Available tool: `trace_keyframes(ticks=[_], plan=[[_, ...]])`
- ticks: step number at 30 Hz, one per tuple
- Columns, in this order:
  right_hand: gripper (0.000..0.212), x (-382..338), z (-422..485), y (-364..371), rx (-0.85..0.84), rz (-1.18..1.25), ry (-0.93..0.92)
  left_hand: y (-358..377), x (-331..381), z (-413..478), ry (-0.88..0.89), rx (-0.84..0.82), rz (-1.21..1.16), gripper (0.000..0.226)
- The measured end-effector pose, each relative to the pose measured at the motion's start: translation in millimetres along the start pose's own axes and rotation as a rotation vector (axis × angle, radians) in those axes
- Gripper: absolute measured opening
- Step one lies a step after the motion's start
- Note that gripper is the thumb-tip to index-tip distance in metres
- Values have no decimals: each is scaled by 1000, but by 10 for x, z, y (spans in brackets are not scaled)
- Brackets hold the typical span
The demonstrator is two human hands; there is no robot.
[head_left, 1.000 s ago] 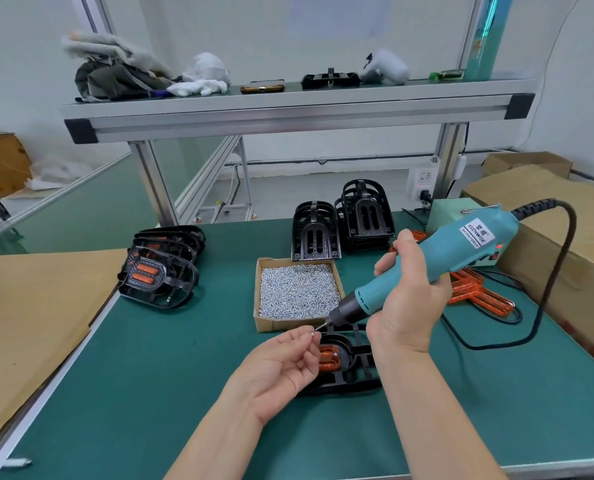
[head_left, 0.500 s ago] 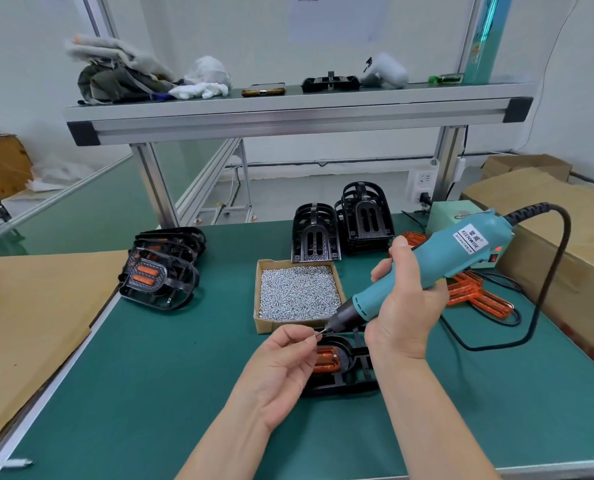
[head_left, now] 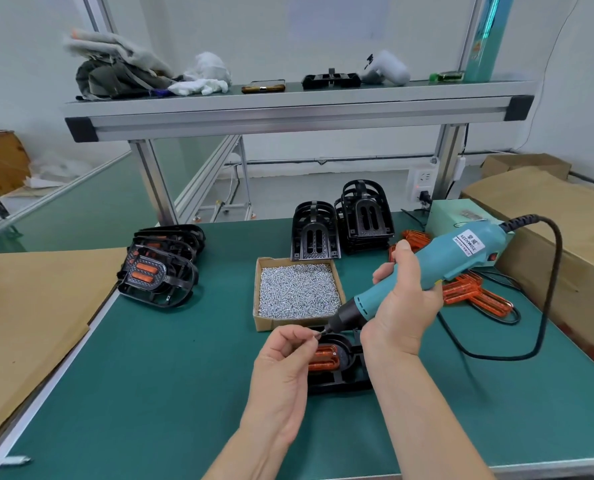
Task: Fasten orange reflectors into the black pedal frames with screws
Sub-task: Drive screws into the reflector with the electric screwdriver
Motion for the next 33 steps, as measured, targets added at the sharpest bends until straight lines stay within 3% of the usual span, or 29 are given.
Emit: trace_keyframes(ticks=[6,12,15,18,26,33], plan=[[22,26,-26,27,-41,2,-2,-183,14,47,44,-88,244,30],[22,115,-47,91,-144,-55,-58,-567,70,50,228,-18,972,61],[26,237,-85,77,-246,-126,-75,-638,32,51,195,-139,1205,89],[27,387,-153,47,-365,-197,-74,-590,-23,64,260,-196,1398,102],[40,600,-209,23,-452,-270,-85,-595,-11,81,293,-203,1430,87],[37,653,-198,-2,-469,-291,-79,-596,-5,81,283,-212,1418,83]])
Point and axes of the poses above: each hand's wrist, its own z-axis towards the middle knuckle, its own y-axis out of the palm, x = y × z, the point moved 1 cm from there along z, towards the middle knuckle, and after that the axes turned 13 degrees about z, right-handed, at the moved point
